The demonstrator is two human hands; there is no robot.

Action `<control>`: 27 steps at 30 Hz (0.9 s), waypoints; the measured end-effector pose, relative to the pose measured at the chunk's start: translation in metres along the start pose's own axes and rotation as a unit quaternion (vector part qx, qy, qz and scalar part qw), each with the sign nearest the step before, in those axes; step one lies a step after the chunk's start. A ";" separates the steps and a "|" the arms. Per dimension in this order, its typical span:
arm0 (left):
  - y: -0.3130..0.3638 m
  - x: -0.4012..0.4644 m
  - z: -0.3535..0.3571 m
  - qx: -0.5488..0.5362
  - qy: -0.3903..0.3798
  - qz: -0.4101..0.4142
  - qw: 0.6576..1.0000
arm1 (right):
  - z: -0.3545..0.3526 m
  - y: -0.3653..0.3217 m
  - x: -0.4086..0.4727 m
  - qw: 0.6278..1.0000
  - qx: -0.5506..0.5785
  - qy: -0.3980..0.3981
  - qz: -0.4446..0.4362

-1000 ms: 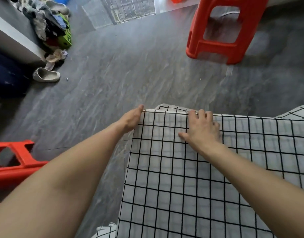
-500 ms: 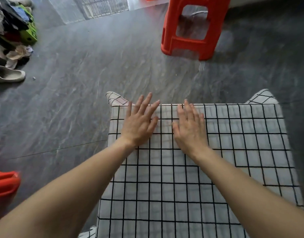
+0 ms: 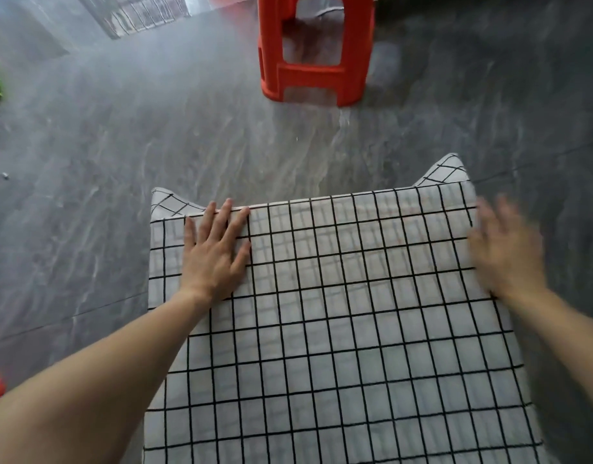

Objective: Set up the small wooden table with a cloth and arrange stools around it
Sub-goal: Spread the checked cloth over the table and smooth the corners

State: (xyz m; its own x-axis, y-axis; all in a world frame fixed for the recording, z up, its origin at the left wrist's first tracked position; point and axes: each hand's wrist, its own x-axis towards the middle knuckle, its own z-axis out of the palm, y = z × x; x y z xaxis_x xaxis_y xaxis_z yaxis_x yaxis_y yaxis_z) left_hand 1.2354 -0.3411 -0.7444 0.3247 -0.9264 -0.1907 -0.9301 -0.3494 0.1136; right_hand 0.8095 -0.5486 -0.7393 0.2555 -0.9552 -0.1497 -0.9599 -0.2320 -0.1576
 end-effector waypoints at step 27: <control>0.007 -0.117 -0.025 -0.144 -0.038 -0.074 0.986 | 0.008 -0.135 -0.096 0.950 0.050 -0.088 -0.296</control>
State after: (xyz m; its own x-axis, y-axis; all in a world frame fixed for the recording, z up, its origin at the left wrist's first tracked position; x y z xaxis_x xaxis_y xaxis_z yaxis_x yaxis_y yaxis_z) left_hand 1.1948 -0.2383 -0.6970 0.4296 -0.8529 -0.2968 -0.7827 -0.5155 0.3487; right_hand 0.9151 -0.4243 -0.7114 0.7703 -0.6158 -0.1656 -0.6291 -0.6913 -0.3555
